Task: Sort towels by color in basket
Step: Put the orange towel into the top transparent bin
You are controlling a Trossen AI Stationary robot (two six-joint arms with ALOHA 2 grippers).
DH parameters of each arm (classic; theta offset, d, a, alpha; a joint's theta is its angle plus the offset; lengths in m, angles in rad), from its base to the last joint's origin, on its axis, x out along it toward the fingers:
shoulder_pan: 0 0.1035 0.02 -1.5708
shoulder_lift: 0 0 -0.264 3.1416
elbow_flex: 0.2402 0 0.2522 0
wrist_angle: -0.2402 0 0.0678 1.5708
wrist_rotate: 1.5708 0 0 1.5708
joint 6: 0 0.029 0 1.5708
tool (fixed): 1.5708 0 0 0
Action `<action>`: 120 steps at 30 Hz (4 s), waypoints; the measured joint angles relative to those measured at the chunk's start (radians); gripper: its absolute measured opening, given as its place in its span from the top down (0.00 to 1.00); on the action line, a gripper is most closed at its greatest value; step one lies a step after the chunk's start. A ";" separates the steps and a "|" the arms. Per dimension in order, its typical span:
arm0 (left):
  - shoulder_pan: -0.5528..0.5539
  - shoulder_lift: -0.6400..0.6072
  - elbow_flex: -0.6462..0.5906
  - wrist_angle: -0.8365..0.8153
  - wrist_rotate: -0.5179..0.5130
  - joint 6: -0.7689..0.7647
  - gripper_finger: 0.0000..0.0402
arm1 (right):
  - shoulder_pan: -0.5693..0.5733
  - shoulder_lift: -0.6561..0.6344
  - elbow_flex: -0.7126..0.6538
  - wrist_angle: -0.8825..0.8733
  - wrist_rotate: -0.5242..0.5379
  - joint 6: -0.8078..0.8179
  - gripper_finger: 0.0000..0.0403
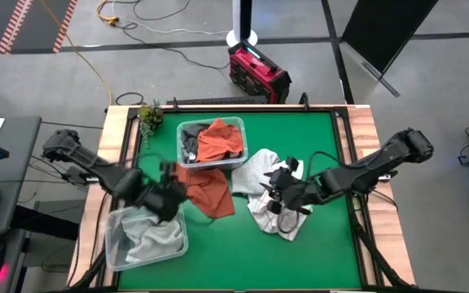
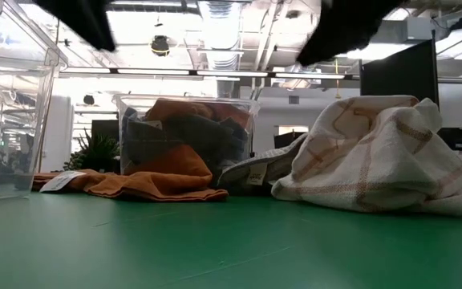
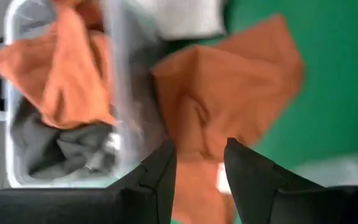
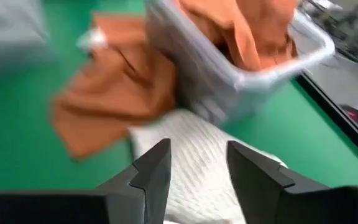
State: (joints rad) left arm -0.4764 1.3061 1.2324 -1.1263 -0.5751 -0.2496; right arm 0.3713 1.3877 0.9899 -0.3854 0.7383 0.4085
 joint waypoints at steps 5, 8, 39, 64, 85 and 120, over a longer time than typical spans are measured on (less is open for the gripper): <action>0.174 0.003 0.000 0.135 0.100 0.197 0.69 | -0.072 0.110 -0.002 0.068 -0.070 -0.039 0.48; 0.241 0.002 0.000 0.210 0.182 0.314 0.69 | -0.103 0.181 0.000 0.156 -0.149 -0.100 0.43; 0.333 -0.165 0.000 0.280 0.204 0.422 0.69 | -0.115 0.897 0.568 0.258 -0.371 -0.279 0.50; 0.324 -0.158 -0.001 0.512 0.260 0.642 0.66 | -0.125 0.343 0.572 -0.025 -0.166 -0.442 0.93; 0.516 -0.017 -0.119 0.956 0.349 0.610 0.30 | -0.243 0.225 0.571 0.089 -0.319 -0.587 0.94; 0.846 -0.079 -0.013 0.907 0.334 1.194 0.99 | -0.022 0.108 0.572 -0.204 -0.028 -0.378 0.41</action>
State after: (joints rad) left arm 0.3697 1.2276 1.2198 -0.2194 -0.2411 0.9441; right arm 0.3491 1.4956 1.5623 -0.5890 0.7106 0.0306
